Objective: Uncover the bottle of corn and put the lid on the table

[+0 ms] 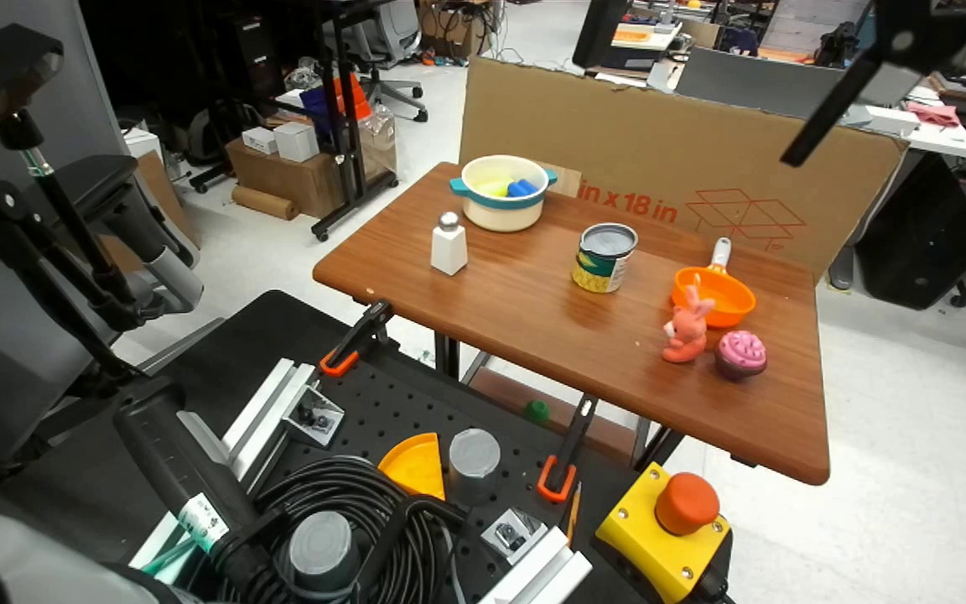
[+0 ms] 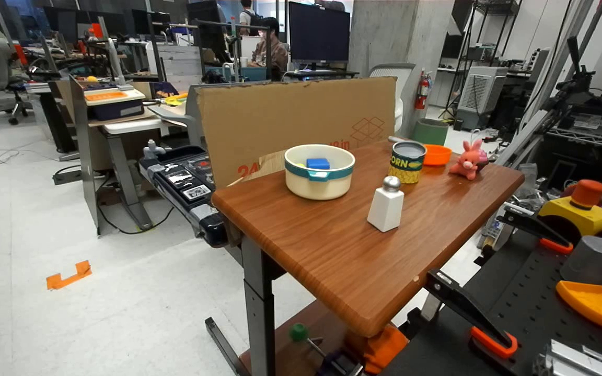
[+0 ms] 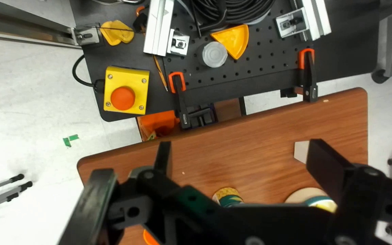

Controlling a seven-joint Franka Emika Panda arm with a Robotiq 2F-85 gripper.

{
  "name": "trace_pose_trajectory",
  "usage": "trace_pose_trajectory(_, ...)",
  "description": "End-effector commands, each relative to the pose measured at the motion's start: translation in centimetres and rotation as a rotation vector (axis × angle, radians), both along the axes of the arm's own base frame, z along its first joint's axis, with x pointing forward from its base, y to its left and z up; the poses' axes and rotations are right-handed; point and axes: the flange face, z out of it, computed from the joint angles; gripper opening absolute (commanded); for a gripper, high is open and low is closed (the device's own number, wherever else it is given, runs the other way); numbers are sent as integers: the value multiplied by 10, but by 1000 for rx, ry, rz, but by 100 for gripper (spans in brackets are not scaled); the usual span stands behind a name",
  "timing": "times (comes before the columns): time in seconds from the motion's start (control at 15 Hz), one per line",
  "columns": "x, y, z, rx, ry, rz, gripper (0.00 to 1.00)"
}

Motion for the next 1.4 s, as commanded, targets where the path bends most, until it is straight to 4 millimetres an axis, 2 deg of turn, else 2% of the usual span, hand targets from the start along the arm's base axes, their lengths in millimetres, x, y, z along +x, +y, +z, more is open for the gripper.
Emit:
trace_pose_trajectory(0.0,27,2,6,24,-47,-78,100)
trace_pose_trajectory(0.33,61,2,11,-10,-88,-178,100)
trace_pose_trajectory(0.6,79,-7,-4,-48,-62,-218,100)
trace_pose_trajectory(0.8,76,-13,-10,-43,-55,-213,100)
trace_pose_trajectory(1.0,69,-14,-7,-33,-65,-208,100)
trace_pose_trajectory(1.33,55,7,2,-33,-63,-102,100)
